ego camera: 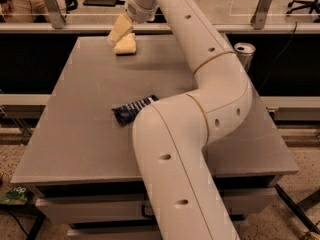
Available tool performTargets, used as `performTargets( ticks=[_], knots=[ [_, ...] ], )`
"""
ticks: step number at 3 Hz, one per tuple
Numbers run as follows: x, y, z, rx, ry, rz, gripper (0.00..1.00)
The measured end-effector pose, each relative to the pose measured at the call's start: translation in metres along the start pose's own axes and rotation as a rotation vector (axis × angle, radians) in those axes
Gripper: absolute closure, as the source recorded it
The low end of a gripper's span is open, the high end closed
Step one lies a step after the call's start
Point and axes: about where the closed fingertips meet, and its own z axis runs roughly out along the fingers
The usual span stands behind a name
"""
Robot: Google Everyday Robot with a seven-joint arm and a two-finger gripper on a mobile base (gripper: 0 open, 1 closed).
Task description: Move sponge near redbull can
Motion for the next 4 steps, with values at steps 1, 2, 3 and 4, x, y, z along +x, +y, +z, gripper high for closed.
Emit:
performTargets(
  ticks=[1,2,3,4],
  knots=[
    [-0.024,-0.011,-0.026,0.085,-0.062,0.011,0.00],
    [-0.057,-0.034,-0.090,0.245,-0.204,0.081,0.00],
    [-0.075,-0.040,-0.173,0.342,-0.393,0.179,0.00],
    [-0.062,-0.045,-0.280,0.448,-0.588,0.250,0.00]
  ],
)
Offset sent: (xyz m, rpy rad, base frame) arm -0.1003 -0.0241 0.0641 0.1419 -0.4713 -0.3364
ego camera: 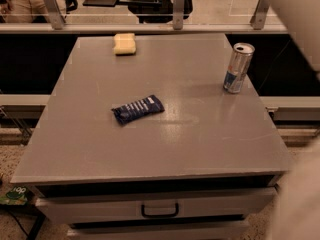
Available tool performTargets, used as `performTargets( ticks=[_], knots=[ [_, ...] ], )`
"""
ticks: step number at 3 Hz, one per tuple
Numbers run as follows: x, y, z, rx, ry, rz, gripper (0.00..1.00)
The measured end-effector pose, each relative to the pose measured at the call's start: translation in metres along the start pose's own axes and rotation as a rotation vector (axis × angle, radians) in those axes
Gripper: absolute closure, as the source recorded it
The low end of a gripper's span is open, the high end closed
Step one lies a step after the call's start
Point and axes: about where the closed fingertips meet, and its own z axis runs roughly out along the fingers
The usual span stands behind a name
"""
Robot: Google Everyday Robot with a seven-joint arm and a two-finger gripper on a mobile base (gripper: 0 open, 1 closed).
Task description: Move sponge near redbull can
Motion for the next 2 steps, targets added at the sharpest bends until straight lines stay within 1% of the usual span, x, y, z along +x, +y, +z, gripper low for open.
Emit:
performTargets(
  ticks=[1,2],
  knots=[
    [-0.0104,-0.0102,-0.0332,0.044,-0.087,0.019,0.00],
    [-0.0104,-0.0102,-0.0333,0.044,-0.087,0.019,0.00]
  ],
)
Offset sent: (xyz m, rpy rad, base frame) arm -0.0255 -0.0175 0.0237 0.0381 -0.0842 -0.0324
